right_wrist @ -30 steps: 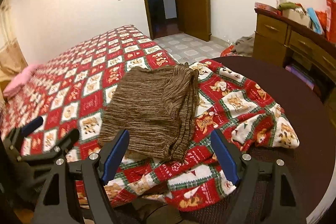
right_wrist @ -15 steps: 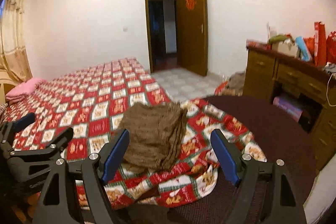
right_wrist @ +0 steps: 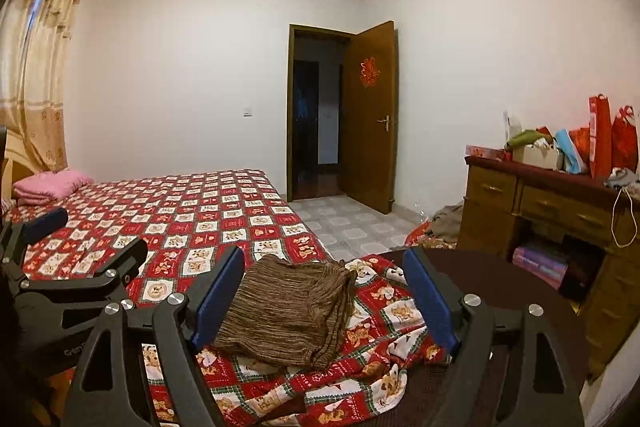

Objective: Fold small clothes

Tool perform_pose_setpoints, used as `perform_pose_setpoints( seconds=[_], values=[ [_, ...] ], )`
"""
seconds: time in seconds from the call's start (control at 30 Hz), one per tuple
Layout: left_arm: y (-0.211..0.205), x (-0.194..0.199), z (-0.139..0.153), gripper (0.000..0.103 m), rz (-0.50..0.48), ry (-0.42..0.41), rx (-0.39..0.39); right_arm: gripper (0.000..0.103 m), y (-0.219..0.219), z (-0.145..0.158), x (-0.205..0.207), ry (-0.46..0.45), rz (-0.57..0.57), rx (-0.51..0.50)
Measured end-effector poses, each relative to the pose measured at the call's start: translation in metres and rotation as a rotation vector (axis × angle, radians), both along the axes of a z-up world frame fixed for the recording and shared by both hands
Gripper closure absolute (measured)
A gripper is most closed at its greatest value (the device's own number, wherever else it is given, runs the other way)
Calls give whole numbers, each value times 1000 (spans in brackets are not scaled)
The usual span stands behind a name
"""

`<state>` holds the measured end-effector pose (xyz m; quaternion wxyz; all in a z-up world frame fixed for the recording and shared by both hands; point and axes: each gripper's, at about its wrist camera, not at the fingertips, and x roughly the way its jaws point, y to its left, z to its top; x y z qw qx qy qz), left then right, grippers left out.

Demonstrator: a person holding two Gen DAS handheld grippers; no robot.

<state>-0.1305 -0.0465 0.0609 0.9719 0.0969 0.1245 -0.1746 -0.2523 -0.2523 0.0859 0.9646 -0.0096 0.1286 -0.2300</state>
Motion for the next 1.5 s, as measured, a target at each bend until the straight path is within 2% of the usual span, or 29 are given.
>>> perform_pose_setpoints(
  seconds=[0.37,1.5],
  values=[
    [-1,3,-5,0,2,29,18,21,-9,-3,4,14,-14,48],
    [1,4,-7,0,1,43,19,21,-12,-10,6,25,-12,56]
  ],
)
